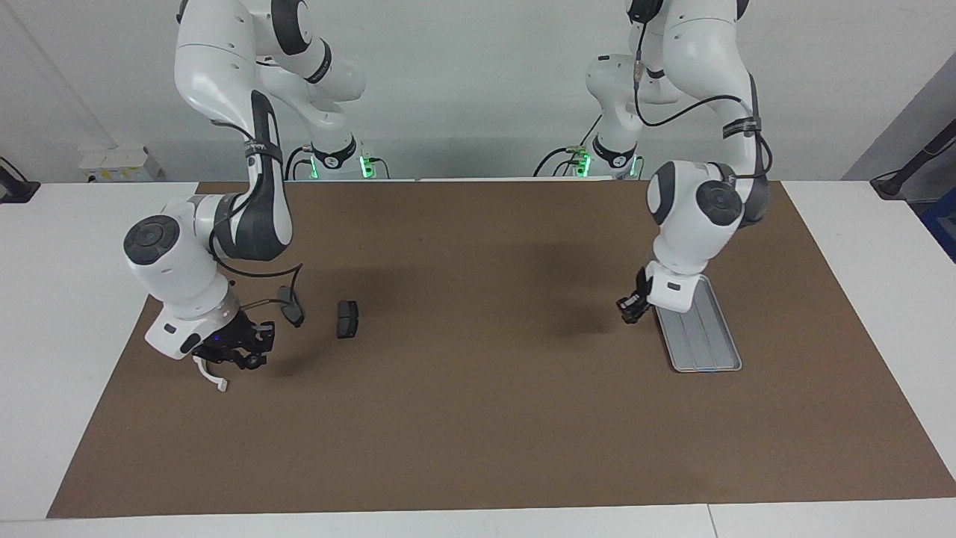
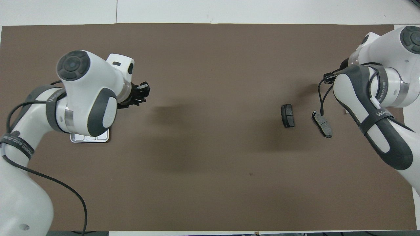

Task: Place bearing gear from tray to pile
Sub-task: 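Carry the second gear to the table center with the left gripper and release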

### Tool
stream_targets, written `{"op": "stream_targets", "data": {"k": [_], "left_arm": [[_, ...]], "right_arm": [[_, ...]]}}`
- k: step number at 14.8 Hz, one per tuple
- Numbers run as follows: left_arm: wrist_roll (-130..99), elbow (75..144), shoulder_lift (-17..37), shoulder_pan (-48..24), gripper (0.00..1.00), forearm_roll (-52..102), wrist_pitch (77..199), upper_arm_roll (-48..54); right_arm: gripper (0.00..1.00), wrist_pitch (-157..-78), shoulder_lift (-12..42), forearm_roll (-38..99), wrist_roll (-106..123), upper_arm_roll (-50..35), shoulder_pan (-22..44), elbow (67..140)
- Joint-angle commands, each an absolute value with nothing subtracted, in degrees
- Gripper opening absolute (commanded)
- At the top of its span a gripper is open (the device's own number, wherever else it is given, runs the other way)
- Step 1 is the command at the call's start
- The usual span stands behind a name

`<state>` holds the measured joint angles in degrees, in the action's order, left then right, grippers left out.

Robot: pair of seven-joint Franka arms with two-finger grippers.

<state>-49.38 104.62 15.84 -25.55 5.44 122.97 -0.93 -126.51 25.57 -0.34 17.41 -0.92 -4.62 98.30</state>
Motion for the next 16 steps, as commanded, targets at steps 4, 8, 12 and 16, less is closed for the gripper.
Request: {"op": "stream_targets", "data": {"k": [4, 8, 12, 16], "left_arm": [[-63.89, 103.10, 17.84, -37.34, 0.09, 5.80, 126.38, -2.20], [-64.07, 99.41, 23.02, -39.29, 0.09, 5.98, 127.44, -2.29], [-65.38, 99.40, 24.08, -39.81, 0.09, 6.06, 129.02, -2.29], [-65.92, 100.46, 24.17, -39.90, 0.09, 5.54, 131.48, -2.20]], "right_arm": [[0.00, -130.77, 23.38, -0.09, 19.95, -1.58, -6.24, 104.23], [0.00, -130.87, 23.55, 0.00, 20.04, -1.58, -6.24, 104.50], [0.00, -130.96, 23.99, -0.09, 19.86, -1.58, -6.15, 104.50], [0.00, -130.96, 24.17, -0.09, 19.78, -1.58, -5.89, 104.59]]}}
